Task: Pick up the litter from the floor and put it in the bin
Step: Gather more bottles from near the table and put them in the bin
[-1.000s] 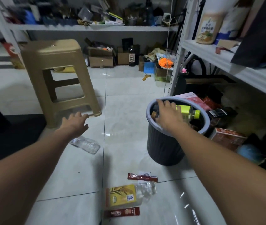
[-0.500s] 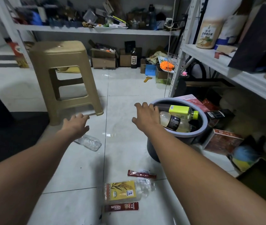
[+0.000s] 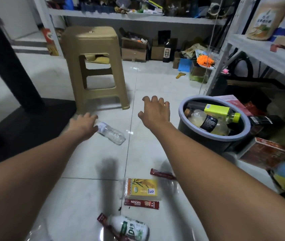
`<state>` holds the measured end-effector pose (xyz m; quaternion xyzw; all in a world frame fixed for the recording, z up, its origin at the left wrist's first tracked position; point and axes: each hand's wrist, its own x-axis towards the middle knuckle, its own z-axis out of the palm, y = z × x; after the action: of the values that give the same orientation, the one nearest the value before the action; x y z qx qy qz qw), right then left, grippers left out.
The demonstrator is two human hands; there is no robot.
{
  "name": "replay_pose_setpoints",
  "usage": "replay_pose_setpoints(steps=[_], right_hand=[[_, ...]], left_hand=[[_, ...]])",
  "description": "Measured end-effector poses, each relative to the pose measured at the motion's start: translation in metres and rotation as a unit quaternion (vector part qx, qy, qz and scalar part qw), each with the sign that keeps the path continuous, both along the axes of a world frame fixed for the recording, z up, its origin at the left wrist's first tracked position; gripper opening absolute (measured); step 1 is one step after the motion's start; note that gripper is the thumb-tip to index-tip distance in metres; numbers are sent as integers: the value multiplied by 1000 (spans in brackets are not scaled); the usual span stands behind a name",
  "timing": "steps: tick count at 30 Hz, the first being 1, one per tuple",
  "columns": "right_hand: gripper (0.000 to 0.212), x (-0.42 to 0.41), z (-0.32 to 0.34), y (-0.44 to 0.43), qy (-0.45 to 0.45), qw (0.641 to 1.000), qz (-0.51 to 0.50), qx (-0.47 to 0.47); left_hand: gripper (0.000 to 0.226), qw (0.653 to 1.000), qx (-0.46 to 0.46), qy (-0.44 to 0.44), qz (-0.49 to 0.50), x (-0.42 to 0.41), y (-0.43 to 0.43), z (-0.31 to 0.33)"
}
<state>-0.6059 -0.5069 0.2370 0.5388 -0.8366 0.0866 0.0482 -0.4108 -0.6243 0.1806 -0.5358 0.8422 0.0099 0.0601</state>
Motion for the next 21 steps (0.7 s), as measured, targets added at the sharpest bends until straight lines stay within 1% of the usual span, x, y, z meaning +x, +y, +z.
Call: replay_pose_setpoints(steps=[3,7,10,13,16,21], right_hand=[[46,21,-5,2,-9,1000,19,19],[43,61,9,-5,-16,998,57,0],[45,96,18,-17,-23,995,94,-8],[48,127,18,-26,-20,993,119,-10],[47,152,8,-32,-23,991,130,-8],[46,189,-22,-32,-13,989,145,4]], left_hand=[[51,1000,11,2,15,21,16,1],[49,998,36,19,51,62,37,8],[48,995,43,20,89,95,50,3],[49,990,54,14,127,125,58,-13],[48,986,71,10,149,155,67,-36],[49,975,100,5,200,195,82,-84]])
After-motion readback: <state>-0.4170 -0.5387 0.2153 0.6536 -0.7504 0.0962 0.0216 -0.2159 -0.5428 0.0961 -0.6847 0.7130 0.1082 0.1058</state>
